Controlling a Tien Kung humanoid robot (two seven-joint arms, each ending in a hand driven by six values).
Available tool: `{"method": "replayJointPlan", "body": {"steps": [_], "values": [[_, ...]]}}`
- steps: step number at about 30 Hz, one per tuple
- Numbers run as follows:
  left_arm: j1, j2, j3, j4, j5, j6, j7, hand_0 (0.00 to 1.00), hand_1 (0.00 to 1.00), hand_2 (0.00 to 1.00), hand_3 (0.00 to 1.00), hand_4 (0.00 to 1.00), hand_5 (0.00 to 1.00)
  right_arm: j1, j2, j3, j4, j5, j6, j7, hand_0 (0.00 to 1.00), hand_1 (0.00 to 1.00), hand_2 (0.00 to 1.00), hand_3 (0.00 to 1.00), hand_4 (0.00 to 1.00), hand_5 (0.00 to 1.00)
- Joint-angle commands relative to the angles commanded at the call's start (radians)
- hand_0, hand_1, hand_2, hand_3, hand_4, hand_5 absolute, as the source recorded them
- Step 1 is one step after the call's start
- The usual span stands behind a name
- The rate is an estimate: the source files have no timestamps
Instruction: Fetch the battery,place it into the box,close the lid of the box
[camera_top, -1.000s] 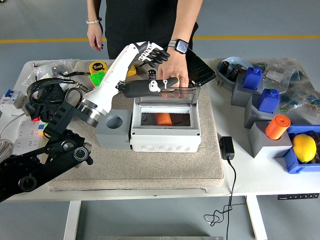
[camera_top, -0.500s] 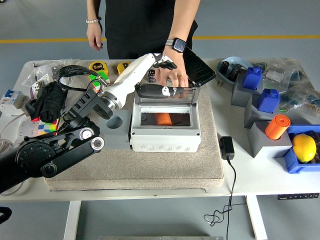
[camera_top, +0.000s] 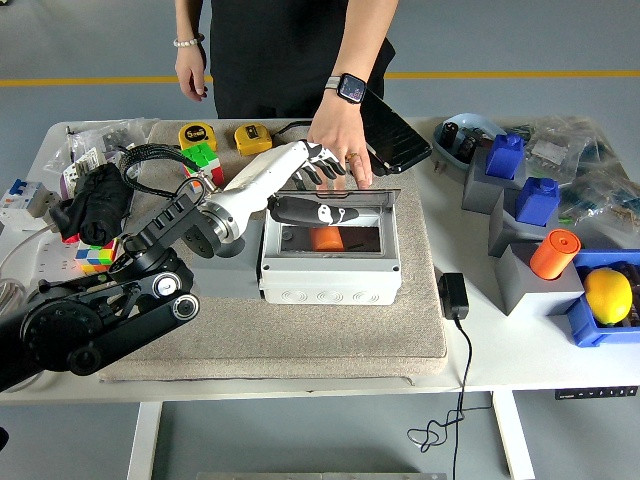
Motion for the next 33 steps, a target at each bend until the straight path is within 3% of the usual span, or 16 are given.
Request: {"method": "replayJointPlan", "body": {"steps": [6,14,20,24,29,33], "values": [[0.019,0.012,0.0,-0.051,-0.012,-0.004,0.004,0.269,0.492,0.595,0.593,0.963,0.495,-0.003,0.0,-0.002,-0.002,0.0,0.0,-0.001,0.593,0.607,0.582,0.571,0.929,0.444],[0.041,-0.006,0.064,0.003,-0.054,-0.002,-0.01,0.266,0.495,0.597,0.591,0.965,0.502,0.001,0.0,-0.003,-0.001,0.0,0.0,0.0,0.593,0.606,0.582,0.572,0.929,0.444],[0.06,-0.007,0.056,-0.021,-0.067,0.01,-0.03,0.266,0.495,0.598,0.591,0.961,0.507,-0.002,0.0,-0.004,-0.002,-0.001,0.0,0.0,0.591,0.605,0.582,0.571,0.929,0.444],[0.087,-0.004,0.018,-0.053,-0.093,0.046,-0.081,0.264,0.492,0.596,0.589,0.959,0.509,-0.004,0.0,-0.006,-0.002,-0.001,0.0,0.0,0.593,0.606,0.582,0.571,0.929,0.444],[0.134,0.0,-0.066,-0.08,-0.203,0.136,-0.21,0.272,0.492,0.579,0.584,0.955,0.503,-0.002,0.002,-0.008,-0.005,0.001,0.0,0.0,0.594,0.606,0.583,0.571,0.929,0.444],[0.169,0.0,-0.14,-0.079,-0.293,0.174,-0.289,0.285,0.494,0.565,0.578,0.954,0.498,-0.001,0.004,-0.013,-0.011,0.009,0.001,0.001,0.594,0.606,0.583,0.571,0.929,0.444]]}}
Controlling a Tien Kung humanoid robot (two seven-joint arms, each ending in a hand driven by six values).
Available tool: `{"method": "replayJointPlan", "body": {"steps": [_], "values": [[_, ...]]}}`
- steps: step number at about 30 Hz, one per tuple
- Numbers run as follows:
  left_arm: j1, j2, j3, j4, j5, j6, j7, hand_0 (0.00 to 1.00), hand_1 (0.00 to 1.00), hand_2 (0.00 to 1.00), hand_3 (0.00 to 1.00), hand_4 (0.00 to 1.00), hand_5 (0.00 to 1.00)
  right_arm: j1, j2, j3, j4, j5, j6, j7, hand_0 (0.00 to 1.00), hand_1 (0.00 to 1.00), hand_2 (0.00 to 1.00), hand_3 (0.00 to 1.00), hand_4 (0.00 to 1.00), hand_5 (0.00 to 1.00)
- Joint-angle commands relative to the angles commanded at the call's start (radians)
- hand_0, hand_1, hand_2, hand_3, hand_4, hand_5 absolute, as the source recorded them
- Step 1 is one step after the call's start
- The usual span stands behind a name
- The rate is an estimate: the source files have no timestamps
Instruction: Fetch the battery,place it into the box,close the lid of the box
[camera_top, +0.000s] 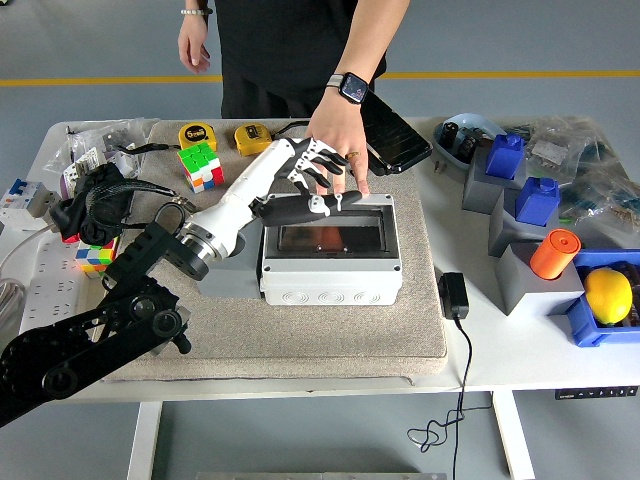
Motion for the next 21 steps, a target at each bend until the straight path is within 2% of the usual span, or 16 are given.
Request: {"method": "replayJointPlan", "body": {"steps": [5,7,18,21], "values": [[0.061,-0.006,-0.119,0.028,-0.117,0.015,-0.062,0.285,0.494,0.565,0.578,0.954,0.498,0.002,0.001,-0.014,-0.013,0.015,0.002,0.0,0.594,0.606,0.583,0.571,0.929,0.444],[0.085,-0.007,-0.168,0.037,-0.152,0.01,-0.069,0.295,0.496,0.544,0.565,0.948,0.495,0.004,0.001,-0.02,-0.018,0.021,0.002,0.0,0.594,0.606,0.583,0.571,0.929,0.444],[0.169,0.012,-0.343,0.027,-0.167,-0.014,-0.066,0.29,0.483,0.516,0.546,0.942,0.483,0.013,0.002,-0.026,-0.026,0.028,0.005,-0.003,0.595,0.606,0.583,0.571,0.929,0.443],[0.175,0.017,-0.383,0.026,-0.166,-0.012,-0.074,0.29,0.483,0.516,0.546,0.942,0.483,0.029,0.003,-0.038,-0.027,0.035,0.005,-0.003,0.595,0.606,0.583,0.571,0.929,0.443]]}}
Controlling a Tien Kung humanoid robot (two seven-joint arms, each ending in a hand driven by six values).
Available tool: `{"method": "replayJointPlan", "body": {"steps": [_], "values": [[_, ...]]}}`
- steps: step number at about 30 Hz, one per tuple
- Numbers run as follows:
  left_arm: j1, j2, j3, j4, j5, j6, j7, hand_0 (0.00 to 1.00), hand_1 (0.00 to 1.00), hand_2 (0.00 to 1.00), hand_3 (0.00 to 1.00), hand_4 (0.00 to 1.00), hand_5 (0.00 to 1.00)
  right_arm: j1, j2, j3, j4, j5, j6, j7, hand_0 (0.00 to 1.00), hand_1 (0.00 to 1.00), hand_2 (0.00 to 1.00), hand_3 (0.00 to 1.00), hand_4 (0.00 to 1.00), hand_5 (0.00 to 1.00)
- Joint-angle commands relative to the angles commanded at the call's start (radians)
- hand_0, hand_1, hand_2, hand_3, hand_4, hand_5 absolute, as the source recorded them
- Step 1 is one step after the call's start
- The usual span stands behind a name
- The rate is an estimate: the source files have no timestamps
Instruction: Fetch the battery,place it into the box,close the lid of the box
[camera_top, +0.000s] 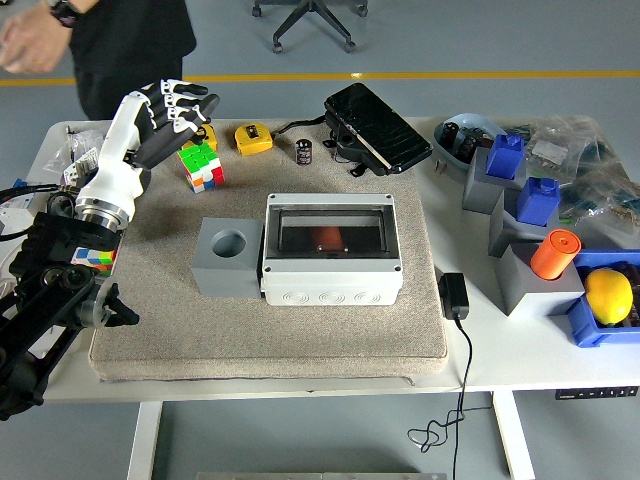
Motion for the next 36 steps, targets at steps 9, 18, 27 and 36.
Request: {"method": "replayJointPlan", "body": {"steps": [9,18,27,36], "values": [[0.018,0.011,-0.04,-0.023,0.004,-0.002,-0.005,0.292,0.471,0.5,0.533,0.922,0.452,0.008,-0.012,-0.028,0.003,-0.001,0.002,-0.003,0.594,0.607,0.582,0.555,0.928,0.443],[0.027,-0.001,-0.074,-0.02,-0.029,0.004,-0.025,0.291,0.461,0.473,0.51,0.914,0.444,0.006,-0.01,-0.013,0.006,-0.005,0.001,-0.001,0.594,0.606,0.582,0.556,0.928,0.443],[0.023,-0.015,-0.087,0.0,-0.014,-0.009,-0.003,0.68,0.587,0.528,0.545,0.918,0.445,-0.015,-0.008,0.002,-0.008,0.001,0.003,-0.002,0.592,0.608,0.582,0.56,0.929,0.443],[0.043,-0.022,-0.12,0.019,-0.026,-0.097,-0.03,0.776,0.721,0.649,0.623,0.935,0.458,-0.018,-0.007,0.02,0.003,-0.011,0.002,-0.001,0.593,0.607,0.582,0.56,0.929,0.444]]}}
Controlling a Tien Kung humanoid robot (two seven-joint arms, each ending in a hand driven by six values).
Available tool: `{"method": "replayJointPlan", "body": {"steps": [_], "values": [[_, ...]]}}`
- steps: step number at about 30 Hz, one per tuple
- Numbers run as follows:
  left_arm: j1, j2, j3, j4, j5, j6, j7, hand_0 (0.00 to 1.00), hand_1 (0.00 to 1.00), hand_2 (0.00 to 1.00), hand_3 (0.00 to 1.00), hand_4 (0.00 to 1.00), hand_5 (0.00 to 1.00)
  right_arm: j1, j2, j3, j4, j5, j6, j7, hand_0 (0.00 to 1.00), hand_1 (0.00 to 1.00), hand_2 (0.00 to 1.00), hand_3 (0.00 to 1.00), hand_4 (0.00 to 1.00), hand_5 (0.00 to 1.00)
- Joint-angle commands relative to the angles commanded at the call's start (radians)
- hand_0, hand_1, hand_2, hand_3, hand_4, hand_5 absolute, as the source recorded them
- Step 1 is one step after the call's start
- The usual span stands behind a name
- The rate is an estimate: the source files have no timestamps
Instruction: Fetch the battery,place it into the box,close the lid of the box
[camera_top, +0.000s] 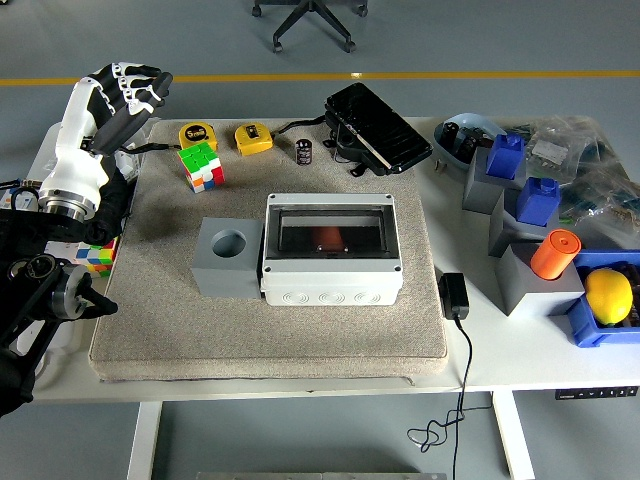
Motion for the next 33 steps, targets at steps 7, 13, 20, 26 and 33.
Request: {"method": "replayJointPlan", "body": {"steps": [7,13,20,26,33], "values": [[-0.001,-0.006,-0.015,0.006,0.054,-0.086,0.023,0.96,0.909,0.897,0.879,0.998,0.679,-0.001,0.003,0.003,-0.002,0.002,0.001,-0.001,0.59,0.607,0.581,0.56,0.929,0.445],[-0.001,-0.008,-0.024,0.007,0.062,-0.136,0.037,0.998,0.998,0.998,0.998,0.998,0.845,-0.002,0.002,0.004,-0.003,0.001,0.002,-0.001,0.592,0.607,0.582,0.56,0.93,0.445],[0.0,-0.006,-0.022,0.009,0.064,-0.111,0.013,0.998,0.998,0.998,0.998,0.998,0.879,0.001,0.004,0.001,-0.003,0.003,0.002,-0.001,0.592,0.607,0.582,0.56,0.931,0.446],[-0.002,-0.004,-0.031,0.021,0.05,-0.13,0.019,0.998,0.998,0.998,0.998,0.998,0.944,0.003,0.004,0.001,-0.003,0.003,0.003,-0.001,0.591,0.607,0.584,0.561,0.933,0.446],[0.003,-0.007,-0.028,0.025,0.102,-0.097,0.049,0.998,0.998,0.998,0.998,0.998,0.998,0.002,0.003,-0.002,-0.003,0.003,0.004,-0.002,0.594,0.608,0.584,0.562,0.934,0.447]]}}
